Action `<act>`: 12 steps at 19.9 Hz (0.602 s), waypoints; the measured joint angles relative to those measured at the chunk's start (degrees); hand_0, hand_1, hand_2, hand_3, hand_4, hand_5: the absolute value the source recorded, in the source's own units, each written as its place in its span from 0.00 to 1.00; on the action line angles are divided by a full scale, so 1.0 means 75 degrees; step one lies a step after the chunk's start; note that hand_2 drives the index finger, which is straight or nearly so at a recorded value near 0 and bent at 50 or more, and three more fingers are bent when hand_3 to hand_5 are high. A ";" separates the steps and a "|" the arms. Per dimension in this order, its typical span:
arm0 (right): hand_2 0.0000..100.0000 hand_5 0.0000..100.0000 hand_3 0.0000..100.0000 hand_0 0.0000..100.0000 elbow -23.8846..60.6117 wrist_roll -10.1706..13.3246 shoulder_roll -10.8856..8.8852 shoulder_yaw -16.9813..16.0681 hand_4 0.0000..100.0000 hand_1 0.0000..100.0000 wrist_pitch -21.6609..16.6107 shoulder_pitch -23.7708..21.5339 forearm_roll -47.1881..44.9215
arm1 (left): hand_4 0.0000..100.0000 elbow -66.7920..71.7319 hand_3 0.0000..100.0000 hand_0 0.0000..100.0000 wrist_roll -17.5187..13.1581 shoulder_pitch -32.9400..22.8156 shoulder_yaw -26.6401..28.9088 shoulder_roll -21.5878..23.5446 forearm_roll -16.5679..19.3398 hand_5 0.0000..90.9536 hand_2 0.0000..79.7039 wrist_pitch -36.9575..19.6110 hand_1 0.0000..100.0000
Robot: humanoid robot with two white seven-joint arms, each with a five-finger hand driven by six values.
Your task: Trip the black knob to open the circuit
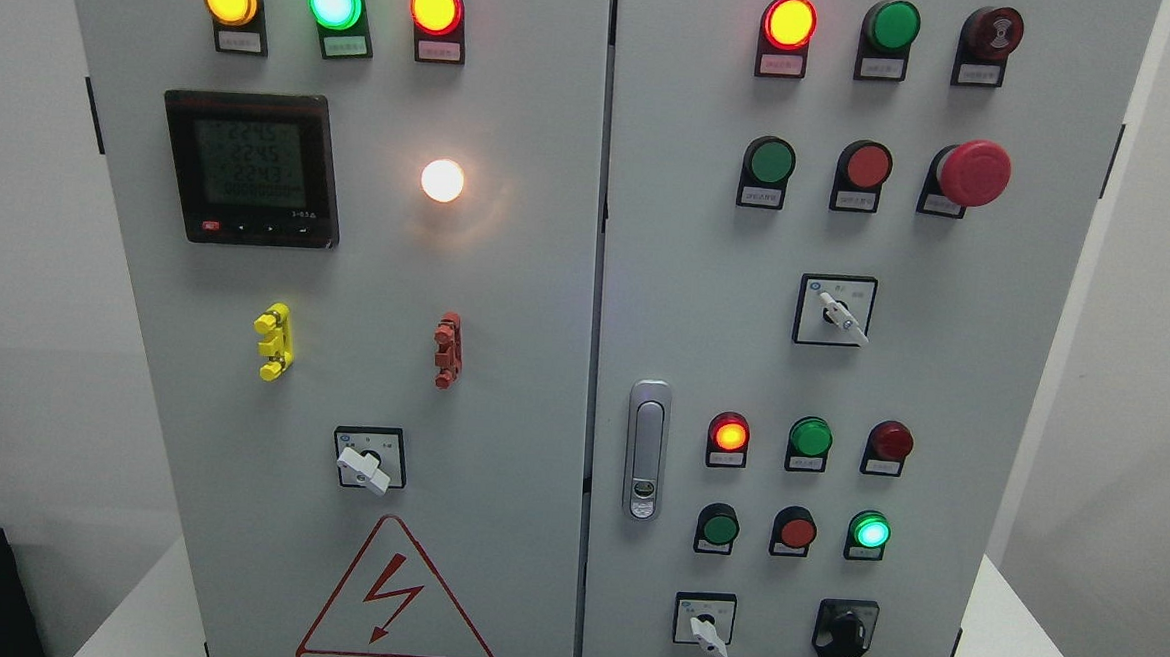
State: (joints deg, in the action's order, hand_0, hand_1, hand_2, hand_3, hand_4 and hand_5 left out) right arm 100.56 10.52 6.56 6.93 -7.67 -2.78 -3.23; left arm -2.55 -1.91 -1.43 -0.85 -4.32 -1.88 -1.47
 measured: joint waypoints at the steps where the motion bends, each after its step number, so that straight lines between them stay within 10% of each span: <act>1: 0.09 1.00 1.00 0.00 0.0000 0.0002 0.0000 0.0000 1.00 0.00 0.0000 0.0001 0.0000 | 0.00 0.0000 0.00 0.12 0.0000 0.0000 0.0000 0.0000 0.0000 0.00 0.00 0.0000 0.39; 12: 0.09 1.00 1.00 0.00 0.0000 0.0018 0.0000 0.0000 1.00 0.00 0.0001 0.0002 0.0000 | 0.00 0.0000 0.00 0.12 0.0000 0.0000 0.0000 0.0000 0.0000 0.00 0.00 0.0000 0.39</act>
State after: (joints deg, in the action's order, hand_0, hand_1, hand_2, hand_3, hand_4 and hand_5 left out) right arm 100.56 10.66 6.56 6.93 -7.66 -2.77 -3.23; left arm -2.55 -1.91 -1.43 -0.85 -4.32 -1.88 -1.47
